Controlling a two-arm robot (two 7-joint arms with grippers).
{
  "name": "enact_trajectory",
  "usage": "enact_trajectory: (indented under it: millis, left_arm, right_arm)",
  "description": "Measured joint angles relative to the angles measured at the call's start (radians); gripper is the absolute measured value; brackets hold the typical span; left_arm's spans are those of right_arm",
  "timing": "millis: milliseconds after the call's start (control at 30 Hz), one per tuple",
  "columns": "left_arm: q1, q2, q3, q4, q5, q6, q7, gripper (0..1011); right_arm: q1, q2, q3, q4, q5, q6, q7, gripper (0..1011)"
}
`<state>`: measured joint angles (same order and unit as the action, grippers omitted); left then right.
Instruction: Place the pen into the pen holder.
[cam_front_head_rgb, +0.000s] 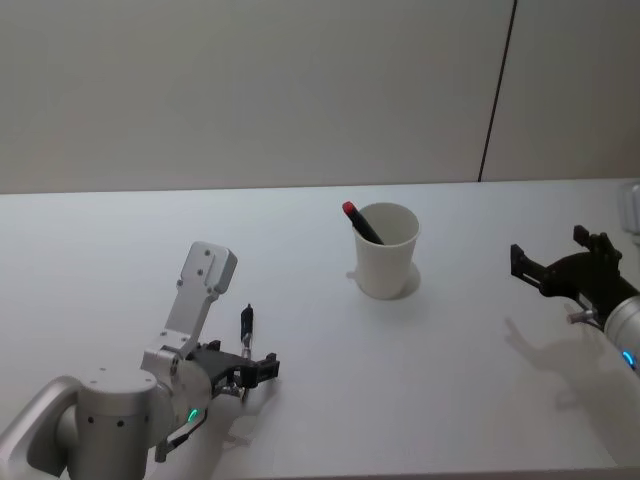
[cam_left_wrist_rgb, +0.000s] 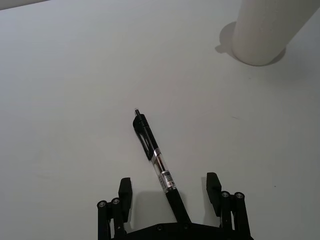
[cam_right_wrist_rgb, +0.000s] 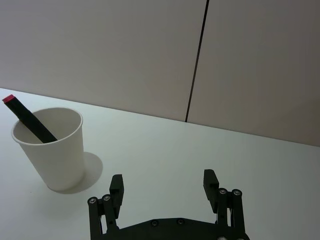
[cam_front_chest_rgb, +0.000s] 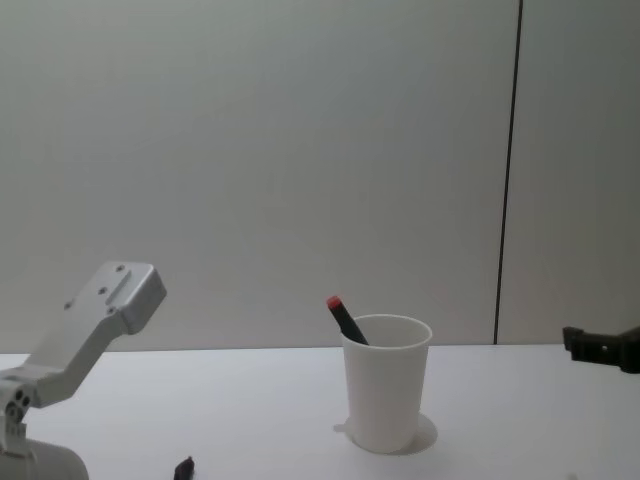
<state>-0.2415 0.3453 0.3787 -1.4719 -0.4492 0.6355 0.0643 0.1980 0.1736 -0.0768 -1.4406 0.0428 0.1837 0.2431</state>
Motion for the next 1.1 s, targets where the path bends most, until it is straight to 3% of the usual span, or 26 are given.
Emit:
enact_trajectory:
  millis: [133,867,1100]
  left_arm:
    - [-0.003,-0.003,0.000,0.007,0.002,0.000,-0.003,904]
    - [-0.013,-0.021,-0.004,0.040,0.009,-0.004,-0.013,183]
    - [-0.014,-0.024,-0.006,0.045,0.013,-0.004,-0.015,129]
  right_arm:
    - [0.000,0.000,0.000,0.000,0.000,0.000,0.000,1001]
    - [0.000,0.000,0.000,0.000,0.000,0.000,0.000,1001]
    - [0.000,0.000,0.000,0.000,0.000,0.000,0.000,1001]
